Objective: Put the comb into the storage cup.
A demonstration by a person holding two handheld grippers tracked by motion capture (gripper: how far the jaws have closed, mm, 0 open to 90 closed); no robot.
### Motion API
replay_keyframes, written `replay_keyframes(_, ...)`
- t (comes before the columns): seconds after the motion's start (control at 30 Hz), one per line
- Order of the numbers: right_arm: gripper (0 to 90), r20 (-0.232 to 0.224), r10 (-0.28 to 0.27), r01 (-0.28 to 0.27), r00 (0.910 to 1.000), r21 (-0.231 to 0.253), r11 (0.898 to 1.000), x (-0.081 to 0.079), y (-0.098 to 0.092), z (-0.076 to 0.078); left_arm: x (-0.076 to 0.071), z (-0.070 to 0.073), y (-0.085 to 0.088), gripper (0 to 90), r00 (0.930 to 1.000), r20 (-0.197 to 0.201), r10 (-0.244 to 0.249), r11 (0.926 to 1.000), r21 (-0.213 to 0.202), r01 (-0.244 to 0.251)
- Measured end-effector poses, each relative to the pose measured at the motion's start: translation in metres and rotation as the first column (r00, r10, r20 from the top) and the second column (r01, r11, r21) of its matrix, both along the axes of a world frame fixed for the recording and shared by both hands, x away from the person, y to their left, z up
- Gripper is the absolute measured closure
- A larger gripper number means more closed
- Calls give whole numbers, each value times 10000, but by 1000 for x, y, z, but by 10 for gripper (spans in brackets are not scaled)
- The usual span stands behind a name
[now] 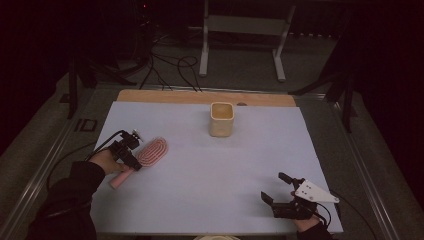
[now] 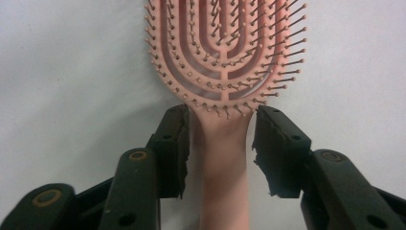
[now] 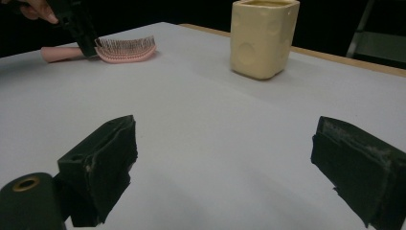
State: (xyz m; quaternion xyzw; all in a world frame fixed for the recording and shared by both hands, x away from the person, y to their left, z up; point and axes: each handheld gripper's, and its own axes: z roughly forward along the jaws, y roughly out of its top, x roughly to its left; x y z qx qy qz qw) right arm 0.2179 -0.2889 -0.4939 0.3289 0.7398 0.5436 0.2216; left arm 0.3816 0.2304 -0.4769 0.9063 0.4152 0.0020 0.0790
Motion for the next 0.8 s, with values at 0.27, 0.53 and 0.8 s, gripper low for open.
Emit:
replay_keyframes(0.27,82,-9,-10,10,10000,13,10000,0,0,0,0,-3,0,620,10000,-80,-36,10000,61,36)
replay_keyframes(0.53,82,1,0,0,10000,14,10000,0,0,0,1,-9,0,660,9991,-388,150,9999,30,-149)
replay_keyframes(0.8,82,1,15,-15,10000,8,10000,0,0,0,1,-10,-3,681,9990,-352,260,9993,267,-251)
